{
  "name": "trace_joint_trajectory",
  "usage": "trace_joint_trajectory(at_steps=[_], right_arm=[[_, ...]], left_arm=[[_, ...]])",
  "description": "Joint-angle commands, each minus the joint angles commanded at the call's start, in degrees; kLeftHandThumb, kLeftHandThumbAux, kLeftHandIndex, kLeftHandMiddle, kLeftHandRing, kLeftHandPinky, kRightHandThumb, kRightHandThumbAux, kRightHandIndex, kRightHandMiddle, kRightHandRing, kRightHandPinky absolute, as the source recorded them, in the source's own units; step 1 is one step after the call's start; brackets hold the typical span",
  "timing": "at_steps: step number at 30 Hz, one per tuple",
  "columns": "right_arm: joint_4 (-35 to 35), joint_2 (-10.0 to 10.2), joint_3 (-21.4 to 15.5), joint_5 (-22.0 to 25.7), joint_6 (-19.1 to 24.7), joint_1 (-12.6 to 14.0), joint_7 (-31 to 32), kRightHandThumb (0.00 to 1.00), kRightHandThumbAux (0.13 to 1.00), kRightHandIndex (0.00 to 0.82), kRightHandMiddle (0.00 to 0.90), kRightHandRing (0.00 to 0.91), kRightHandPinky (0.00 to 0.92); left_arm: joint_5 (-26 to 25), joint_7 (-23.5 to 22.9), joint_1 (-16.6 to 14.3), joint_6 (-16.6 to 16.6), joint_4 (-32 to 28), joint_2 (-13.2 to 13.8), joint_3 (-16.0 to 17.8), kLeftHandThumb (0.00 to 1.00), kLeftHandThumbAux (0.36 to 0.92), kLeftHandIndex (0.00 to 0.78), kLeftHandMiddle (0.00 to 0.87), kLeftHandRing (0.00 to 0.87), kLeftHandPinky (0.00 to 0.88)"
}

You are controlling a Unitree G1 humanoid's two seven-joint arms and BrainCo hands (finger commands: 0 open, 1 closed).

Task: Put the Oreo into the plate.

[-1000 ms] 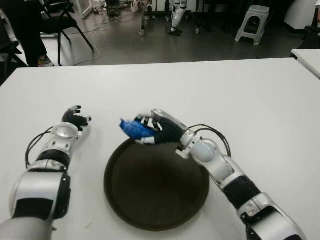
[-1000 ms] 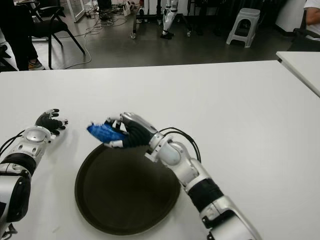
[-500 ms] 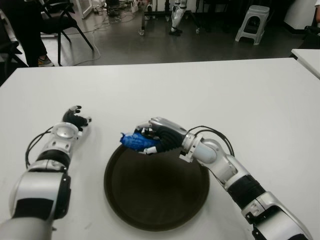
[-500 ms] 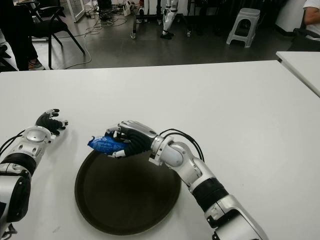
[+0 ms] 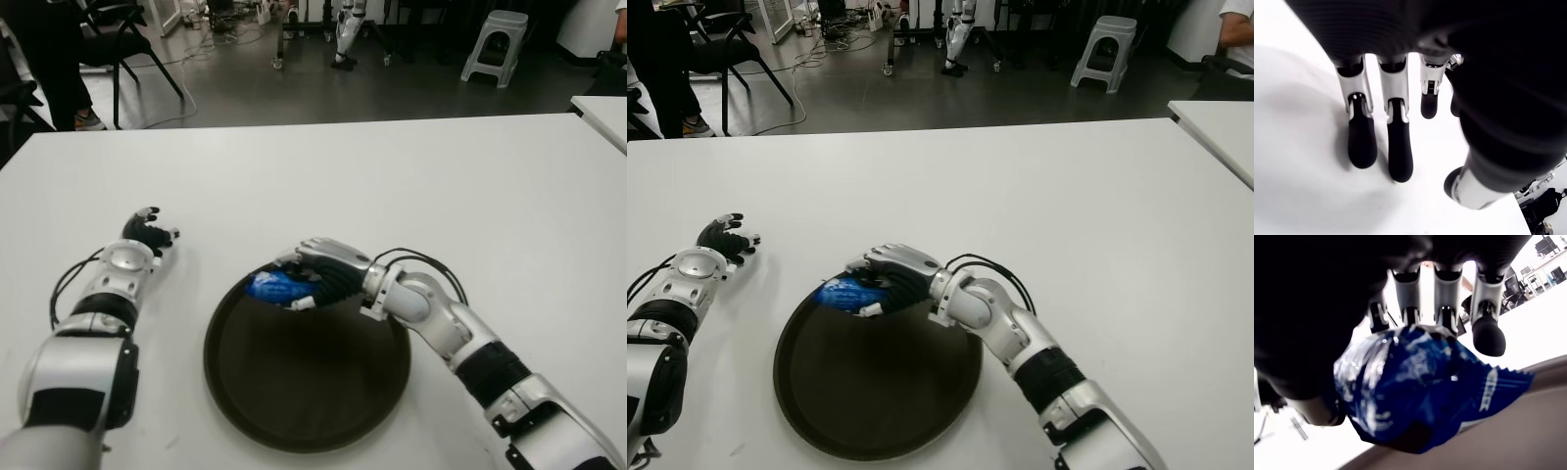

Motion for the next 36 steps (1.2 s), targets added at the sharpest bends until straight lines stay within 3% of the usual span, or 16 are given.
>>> trace_joint_trajectory(at_steps=[11, 25, 36], right_arm=[[-0.19, -1.07, 0.0, -2.19, 1.96, 0.34, -2.12, 0.692, 0.732, 0.436, 0.767, 0.772, 0.751], [-1.53, -2.69, -0.05, -2.2, 6.07, 0.37, 0.77, 0.69, 0.735, 0.436, 0.768, 0.771, 0.737], [-1.38, -3.71, 0.26, -2.16, 4.82, 0.29, 0.52, 0.69, 0.735, 0.436, 0.772, 0.773, 0.743]], left_arm=[[0.52, 0.18, -0.19, 0.49, -0.07, 0.02, -0.61, 0.126, 0.82, 0.065, 0.109, 0.135, 0.118], [0.04, -0.06, -0.4, 1.2, -0.29, -0.14, -0.19, 0.164, 0.816, 0.048, 0.094, 0.118, 0.116], [0.52, 0.21, -0.14, 0.48, -0.28, 0.0, -0.64, 0.139, 0.807, 0.051, 0.099, 0.122, 0.109]])
